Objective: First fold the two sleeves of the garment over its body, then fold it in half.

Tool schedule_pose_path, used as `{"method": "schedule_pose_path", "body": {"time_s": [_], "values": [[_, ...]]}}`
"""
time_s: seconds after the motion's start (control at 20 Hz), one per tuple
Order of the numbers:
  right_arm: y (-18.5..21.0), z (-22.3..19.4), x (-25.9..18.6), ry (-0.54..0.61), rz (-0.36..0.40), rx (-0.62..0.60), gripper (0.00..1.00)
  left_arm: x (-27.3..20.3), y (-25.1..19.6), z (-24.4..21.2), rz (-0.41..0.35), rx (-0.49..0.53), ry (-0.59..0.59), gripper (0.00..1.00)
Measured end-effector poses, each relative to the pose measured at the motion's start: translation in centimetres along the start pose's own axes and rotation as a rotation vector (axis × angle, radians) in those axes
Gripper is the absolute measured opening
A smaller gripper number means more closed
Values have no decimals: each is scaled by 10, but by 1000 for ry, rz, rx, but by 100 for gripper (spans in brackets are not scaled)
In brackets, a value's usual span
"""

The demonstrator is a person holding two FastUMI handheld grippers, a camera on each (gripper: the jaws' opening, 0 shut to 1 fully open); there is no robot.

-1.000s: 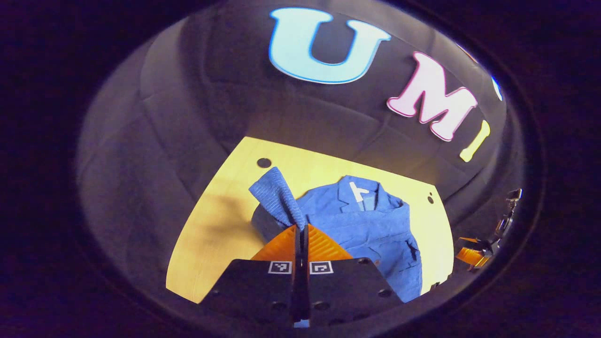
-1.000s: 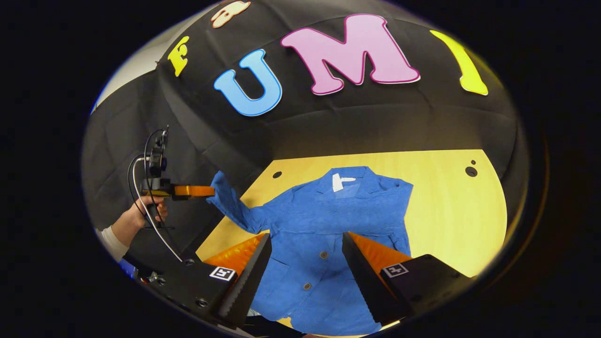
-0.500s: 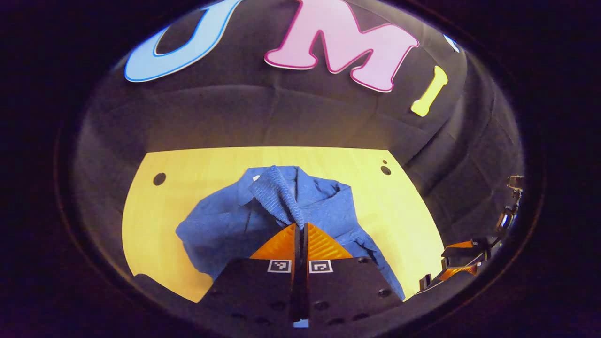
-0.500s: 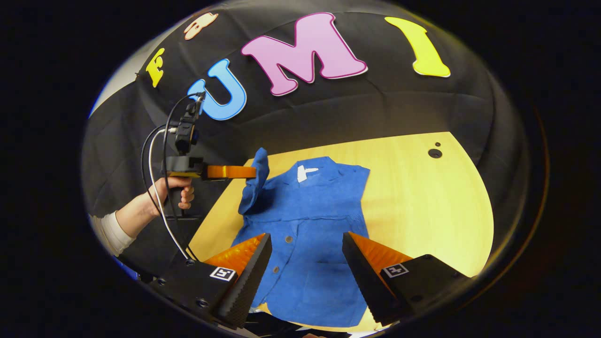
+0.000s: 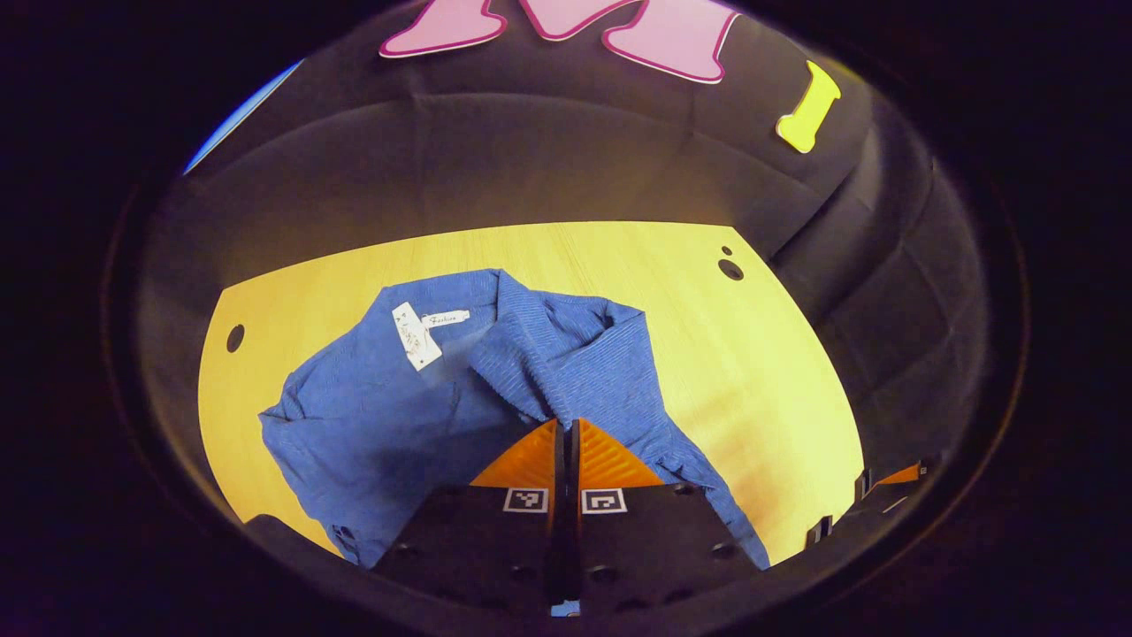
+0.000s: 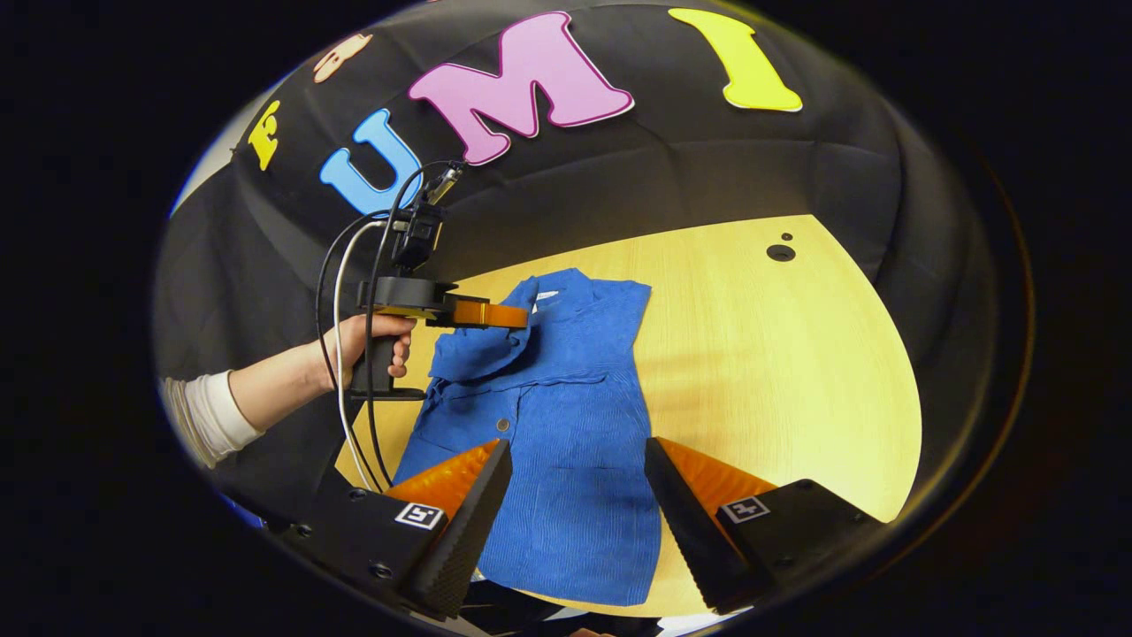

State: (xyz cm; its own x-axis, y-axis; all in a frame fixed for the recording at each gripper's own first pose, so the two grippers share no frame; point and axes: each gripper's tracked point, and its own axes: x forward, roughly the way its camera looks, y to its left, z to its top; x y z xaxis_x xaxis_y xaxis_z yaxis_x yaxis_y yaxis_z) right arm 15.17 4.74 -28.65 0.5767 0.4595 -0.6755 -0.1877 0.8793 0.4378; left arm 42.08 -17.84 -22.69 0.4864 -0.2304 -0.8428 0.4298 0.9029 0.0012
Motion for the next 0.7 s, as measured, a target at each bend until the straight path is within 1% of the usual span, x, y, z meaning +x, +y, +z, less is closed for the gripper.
{"method": "schedule_pose_path", "body": {"time_s": [0.2,0.25,0.3,0.35,0.45,0.5,0.55,0.6,0.65,0.7], "values": [[-11,-3,0,5,-8,12,97,20,-19,7,-33,19,-12,0],[-13,-4,-1,7,-11,12,97,24,-25,6,-61,0,-13,4],[-15,-6,-2,8,-14,12,97,25,-34,6,-106,-29,-22,8],[-17,-7,-3,8,-18,13,97,29,-42,7,-155,-66,-35,8],[-22,-12,-3,16,-24,24,97,21,-56,16,-233,-117,-84,8],[-24,-15,-3,19,-27,31,97,13,-62,21,-266,-124,-112,11],[-25,-15,-2,21,-29,36,97,5,-66,23,-276,-125,-138,24],[-25,-16,-3,20,-30,37,97,-10,-62,25,-275,-120,-165,35],[-25,-16,-2,17,-31,38,97,-17,-65,23,-282,-117,-186,42],[-25,-18,-2,17,-32,38,97,-27,-59,14,-257,-115,-189,54]]}}
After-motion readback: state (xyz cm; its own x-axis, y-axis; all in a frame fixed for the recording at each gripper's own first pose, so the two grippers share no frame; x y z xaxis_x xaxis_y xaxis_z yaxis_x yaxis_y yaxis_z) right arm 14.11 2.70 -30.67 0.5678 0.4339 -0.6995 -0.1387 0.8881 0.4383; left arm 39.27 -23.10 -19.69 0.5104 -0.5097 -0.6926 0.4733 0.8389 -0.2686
